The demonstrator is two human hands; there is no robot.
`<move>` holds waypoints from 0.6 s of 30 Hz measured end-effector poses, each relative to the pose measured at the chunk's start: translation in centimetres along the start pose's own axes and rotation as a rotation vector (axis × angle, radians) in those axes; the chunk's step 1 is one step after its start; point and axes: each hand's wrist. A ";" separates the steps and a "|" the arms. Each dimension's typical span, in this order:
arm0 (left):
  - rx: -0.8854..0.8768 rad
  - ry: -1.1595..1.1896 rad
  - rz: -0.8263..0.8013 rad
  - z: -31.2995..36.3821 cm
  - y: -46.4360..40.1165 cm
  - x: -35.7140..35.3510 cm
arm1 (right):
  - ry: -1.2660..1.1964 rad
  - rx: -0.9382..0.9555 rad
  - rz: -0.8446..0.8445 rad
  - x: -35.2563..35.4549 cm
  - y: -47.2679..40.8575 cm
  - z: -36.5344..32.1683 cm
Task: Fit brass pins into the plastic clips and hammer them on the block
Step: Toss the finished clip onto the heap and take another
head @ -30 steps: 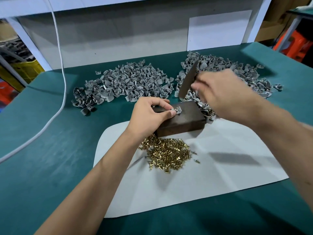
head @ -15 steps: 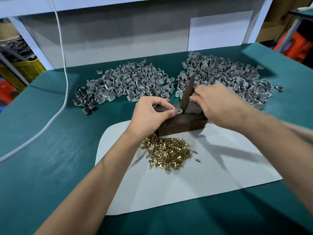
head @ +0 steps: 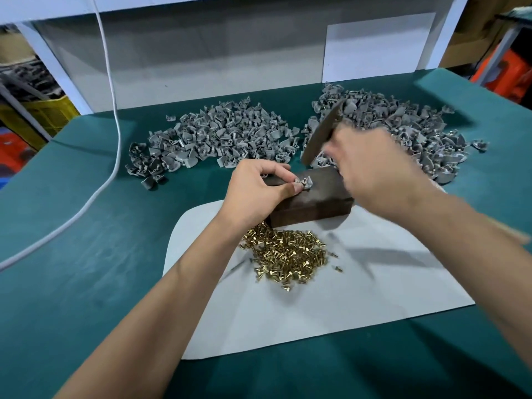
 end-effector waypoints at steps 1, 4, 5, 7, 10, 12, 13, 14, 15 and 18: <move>0.006 0.010 0.001 0.1 0.0 0.0 | 0.052 -0.003 -0.093 -0.3 0.2 -0.2; 0.003 0.003 -0.006 0.1 0.1 0.1 | 0.186 -0.011 -0.145 0.9 -0.4 0.0; 0.006 -0.001 -0.011 0.1 0.1 0.0 | 0.190 -0.004 -0.082 1.3 -0.6 0.2; -0.007 -0.019 -0.013 0.0 -0.1 0.0 | 0.078 -0.012 0.069 1.3 -0.5 0.0; -0.010 0.004 -0.008 -0.1 0.0 0.0 | 0.121 0.006 -0.069 -0.1 0.4 -1.1; -0.017 -0.005 -0.011 0.0 0.0 0.0 | 0.194 0.006 -0.142 0.3 0.1 -0.9; -0.018 -0.015 -0.009 0.0 0.0 0.1 | 0.207 0.006 -0.121 0.7 -0.4 -0.7; -0.019 -0.021 -0.012 0.0 0.0 0.1 | 0.204 0.015 -0.063 1.1 -0.7 -0.5; -0.022 -0.024 -0.017 -0.1 -0.1 0.1 | 0.170 0.015 0.017 1.2 -0.8 -0.3; -0.018 -0.004 -0.007 -0.2 -0.2 0.0 | 0.095 -0.003 0.011 0.2 -0.1 -0.8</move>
Point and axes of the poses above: each hand's wrist, its own y-axis away from the middle knuckle, its own x-axis out of the back of the hand, z = x × y, and after that the axes turned 11 degrees about -x, right-handed
